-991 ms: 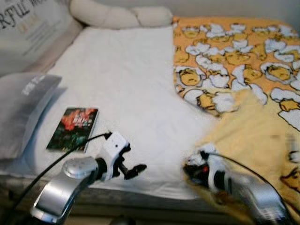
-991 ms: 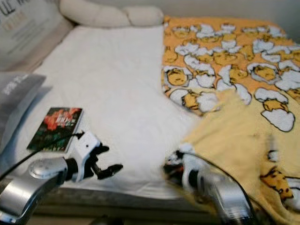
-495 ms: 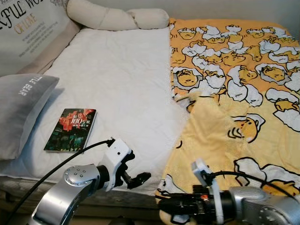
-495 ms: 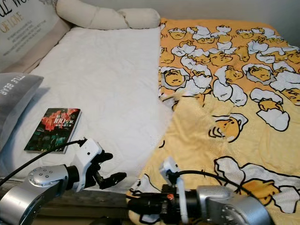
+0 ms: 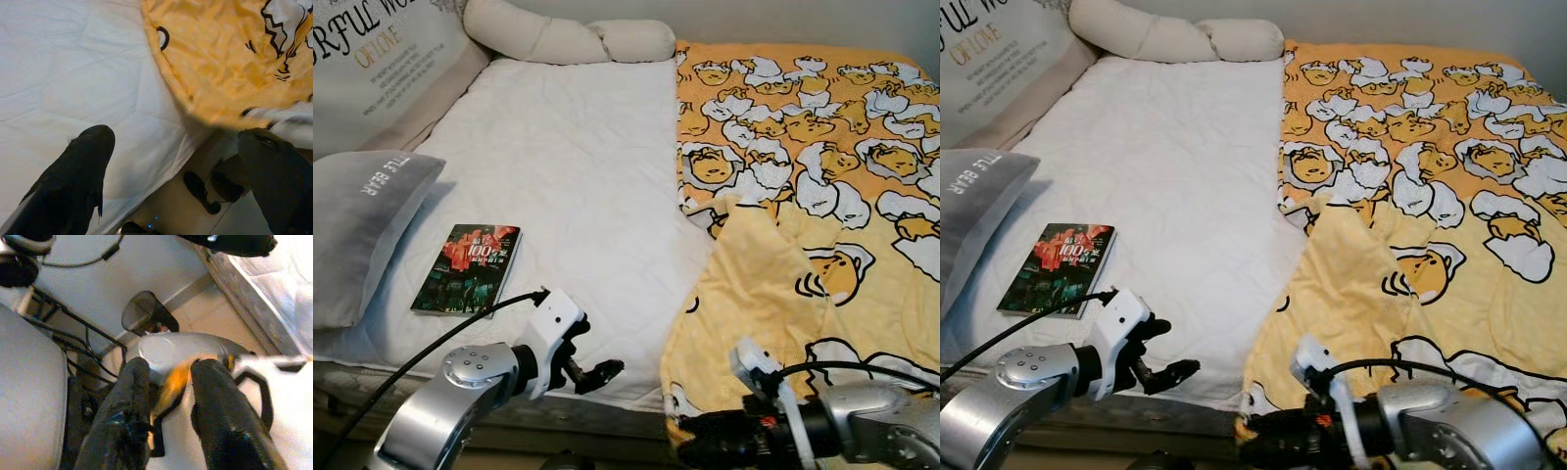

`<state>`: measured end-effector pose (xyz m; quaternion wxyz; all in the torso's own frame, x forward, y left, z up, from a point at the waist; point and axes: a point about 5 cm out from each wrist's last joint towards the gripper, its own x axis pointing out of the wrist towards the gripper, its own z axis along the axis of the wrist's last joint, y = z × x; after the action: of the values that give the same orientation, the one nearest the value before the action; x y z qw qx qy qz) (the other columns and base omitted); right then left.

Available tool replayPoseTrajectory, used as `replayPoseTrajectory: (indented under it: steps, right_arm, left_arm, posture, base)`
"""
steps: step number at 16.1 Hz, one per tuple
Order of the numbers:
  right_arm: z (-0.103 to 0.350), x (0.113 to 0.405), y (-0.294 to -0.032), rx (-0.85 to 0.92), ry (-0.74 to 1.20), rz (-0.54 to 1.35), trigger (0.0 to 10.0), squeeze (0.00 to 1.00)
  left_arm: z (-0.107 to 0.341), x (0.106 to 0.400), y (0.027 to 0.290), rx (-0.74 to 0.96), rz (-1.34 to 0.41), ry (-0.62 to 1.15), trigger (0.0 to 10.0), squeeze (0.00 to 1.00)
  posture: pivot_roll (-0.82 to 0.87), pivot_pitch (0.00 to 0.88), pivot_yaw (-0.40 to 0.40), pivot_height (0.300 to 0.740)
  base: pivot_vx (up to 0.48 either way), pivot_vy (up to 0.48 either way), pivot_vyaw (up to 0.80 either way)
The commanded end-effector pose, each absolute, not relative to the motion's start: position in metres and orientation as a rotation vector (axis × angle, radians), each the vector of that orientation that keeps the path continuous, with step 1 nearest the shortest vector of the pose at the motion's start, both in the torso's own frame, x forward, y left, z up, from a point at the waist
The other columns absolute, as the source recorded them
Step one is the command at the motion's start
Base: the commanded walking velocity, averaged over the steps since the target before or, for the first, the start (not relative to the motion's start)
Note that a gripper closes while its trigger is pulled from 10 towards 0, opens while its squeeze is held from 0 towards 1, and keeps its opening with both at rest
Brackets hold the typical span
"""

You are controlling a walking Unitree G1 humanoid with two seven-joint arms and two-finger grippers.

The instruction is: Clean up the room

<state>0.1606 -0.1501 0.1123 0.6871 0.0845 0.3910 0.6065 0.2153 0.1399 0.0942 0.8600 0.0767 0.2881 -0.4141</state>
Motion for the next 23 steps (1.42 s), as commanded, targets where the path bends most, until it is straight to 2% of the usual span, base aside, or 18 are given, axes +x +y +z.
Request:
replayPoseTrajectory:
  steps: [1, 5, 8, 9, 10, 13, 16, 23]
  right_arm:
    - [0.113, 0.163, -0.153, 0.14, 0.875, 1.363, 10.0, 1.0]
    - [0.101, 0.167, -0.17, -0.025, 0.951, 1.271, 10.0, 1.0]
    - [0.1, 0.184, -0.174, -0.057, 0.829, 1.113, 10.0, 1.0]
    - [0.101, 0.191, -0.175, -0.043, 0.776, 1.053, 10.0, 0.35]
    - [0.101, 0.201, -0.176, -0.014, 0.719, 0.952, 10.0, 0.0]
    - [0.09, 0.216, -0.177, 0.037, 0.626, 0.678, 10.0, 0.0]
    - [0.07, 0.228, -0.186, 0.043, 0.617, 0.363, 10.0, 0.0]
    - [0.064, 0.243, -0.185, -0.064, 0.552, 0.167, 10.0, 0.0]
  left_arm:
    - [0.099, 0.219, 0.142, 0.17, -0.862, 0.589, 10.0, 0.0]
    - [0.1, 0.224, 0.143, 0.18, -0.857, 0.577, 10.0, 0.0]
    - [0.107, 0.237, 0.141, 0.184, -0.774, 0.455, 10.0, 0.0]
    - [0.109, 0.242, 0.141, 0.17, -0.713, 0.428, 10.0, 0.0]
    - [0.111, 0.247, 0.142, 0.169, -0.645, 0.393, 10.0, 0.0]
    - [0.115, 0.252, 0.144, 0.156, -0.512, 0.304, 10.0, 0.0]
    - [0.113, 0.253, 0.143, 0.13, -0.48, 0.299, 10.0, 0.0]
    - [0.113, 0.263, 0.142, 0.11, -0.481, 0.282, 10.0, 0.0]
  posture:
    - [0.03, 0.0, 0.03, 0.74]
    - [0.02, 0.0, 0.036, 0.74]
    - [0.03, 0.0, 0.031, 0.74]
    - [0.02, 0.0, 0.033, 0.74]
    - [0.02, 0.0, 0.033, 0.74]
    - [0.02, 0.0, 0.037, 0.74]
    - [0.01, 0.0, 0.042, 0.74]
    - [0.01, 0.0, 0.052, 0.74]
  base:
    - [0.0, 0.0, 0.0]
    - [0.0, 0.0, 0.0]
    - [0.0, 0.0, 0.0]
    - [0.0, 0.0, 0.0]
    - [0.0, 0.0, 0.0]
    - [0.0, 0.0, 0.0]
    - [0.0, 0.0, 0.0]
    - [0.0, 0.0, 0.0]
